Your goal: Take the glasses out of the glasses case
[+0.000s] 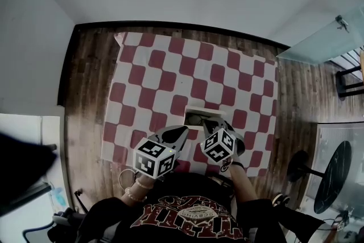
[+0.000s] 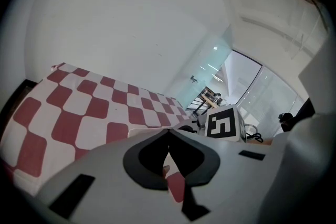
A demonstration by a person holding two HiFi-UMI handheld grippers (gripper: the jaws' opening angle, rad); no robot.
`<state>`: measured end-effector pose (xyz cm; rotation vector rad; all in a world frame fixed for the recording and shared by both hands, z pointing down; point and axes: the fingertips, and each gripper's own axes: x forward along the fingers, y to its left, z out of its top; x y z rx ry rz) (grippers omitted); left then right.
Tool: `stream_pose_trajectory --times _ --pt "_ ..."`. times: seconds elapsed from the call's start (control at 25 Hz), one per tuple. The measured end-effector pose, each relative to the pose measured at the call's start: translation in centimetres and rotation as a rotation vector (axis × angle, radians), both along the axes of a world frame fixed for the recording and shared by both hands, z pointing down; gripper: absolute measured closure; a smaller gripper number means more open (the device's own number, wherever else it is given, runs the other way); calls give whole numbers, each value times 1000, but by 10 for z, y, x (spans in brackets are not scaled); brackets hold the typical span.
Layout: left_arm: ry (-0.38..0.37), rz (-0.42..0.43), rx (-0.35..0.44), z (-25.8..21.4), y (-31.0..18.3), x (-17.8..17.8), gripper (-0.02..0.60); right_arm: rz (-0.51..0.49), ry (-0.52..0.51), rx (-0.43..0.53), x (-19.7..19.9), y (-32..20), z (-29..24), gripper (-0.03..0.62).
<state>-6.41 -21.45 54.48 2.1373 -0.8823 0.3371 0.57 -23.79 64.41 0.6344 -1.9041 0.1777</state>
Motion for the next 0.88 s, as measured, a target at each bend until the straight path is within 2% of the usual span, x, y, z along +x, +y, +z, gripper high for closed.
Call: stream_pose_trajectory --times 0.24,0.44,0.64,0.88 --pt "4 -15 -5 2 0 -5 572 -132 104 30 -2 0 7 574" --pt "9 -27 -15 5 0 -11 572 -228 152 9 -6 2 13 574" --pt "13 -33 -22 6 -1 -14 572 -286 198 13 -7 -2 14 572" --pt "16 -42 -35 11 0 -18 572 -345 225 -26 -8 -1 17 572"
